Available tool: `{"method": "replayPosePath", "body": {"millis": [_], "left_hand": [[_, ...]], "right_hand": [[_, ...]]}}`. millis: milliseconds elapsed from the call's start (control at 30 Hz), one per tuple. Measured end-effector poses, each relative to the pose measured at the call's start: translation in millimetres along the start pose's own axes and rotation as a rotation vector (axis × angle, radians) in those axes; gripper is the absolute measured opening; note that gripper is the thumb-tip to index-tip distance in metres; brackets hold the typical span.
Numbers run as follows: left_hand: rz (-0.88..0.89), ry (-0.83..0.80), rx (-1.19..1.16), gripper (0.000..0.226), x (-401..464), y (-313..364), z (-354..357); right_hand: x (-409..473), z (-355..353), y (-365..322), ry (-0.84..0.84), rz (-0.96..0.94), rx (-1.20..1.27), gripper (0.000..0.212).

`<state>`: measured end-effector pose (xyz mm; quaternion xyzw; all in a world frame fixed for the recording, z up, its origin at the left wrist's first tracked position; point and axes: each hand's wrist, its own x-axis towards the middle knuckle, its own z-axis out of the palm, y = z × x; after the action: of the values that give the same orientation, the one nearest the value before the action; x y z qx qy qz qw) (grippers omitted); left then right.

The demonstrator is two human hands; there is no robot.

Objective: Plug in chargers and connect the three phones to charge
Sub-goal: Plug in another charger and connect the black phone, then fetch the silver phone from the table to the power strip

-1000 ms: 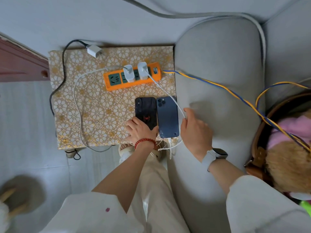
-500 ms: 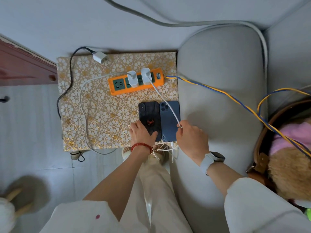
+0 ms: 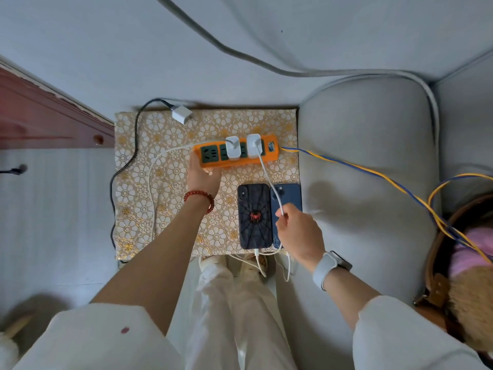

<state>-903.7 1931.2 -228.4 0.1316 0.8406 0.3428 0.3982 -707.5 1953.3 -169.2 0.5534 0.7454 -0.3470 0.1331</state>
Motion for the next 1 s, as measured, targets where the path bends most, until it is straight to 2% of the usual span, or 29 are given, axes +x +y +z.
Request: {"method": "replayPosePath", "body": {"millis": [100,233,400,467,567,733,833,1000], "left_hand": [[0.044,-0.08,0.015,0.05,4,0,-6],[0.081,-0.195,0.238,0.073,-8,-2,-10],[0.034,-0.102,0.342,0.055,-82,-19,-29],[0.045,-0.032,0.312,0.05,-121,-23,-53],[0.065,0.112,0.232,0.046,-172,-30,-93],[0.004,0.382,0.144,0.041,-249,-54,-186],[0.032,0.53,0.13,0.04,-308,-90,-253],[0.013,0.804,0.12,0.04,-441,-184,-367]], "right_hand": [[1,1,-3,0.003,0.012,-0.013,0.022],[-3,3,-6,-0.013,0.019,-0.027,0.024],[-21,-1,-19,-0.089,0.05,0.003,0.036],[-37,-10,-33,-0.06,0.006,0.002,0.045],[-63,-19,-62,-0.019,-0.113,-0.053,0.043],[-133,-9,-137,-0.181,-0.411,-0.041,0.036],[-203,16,-193,-0.274,-0.577,-0.056,0.034],[-355,98,-269,-0.278,-0.831,-0.056,0.029]]}}
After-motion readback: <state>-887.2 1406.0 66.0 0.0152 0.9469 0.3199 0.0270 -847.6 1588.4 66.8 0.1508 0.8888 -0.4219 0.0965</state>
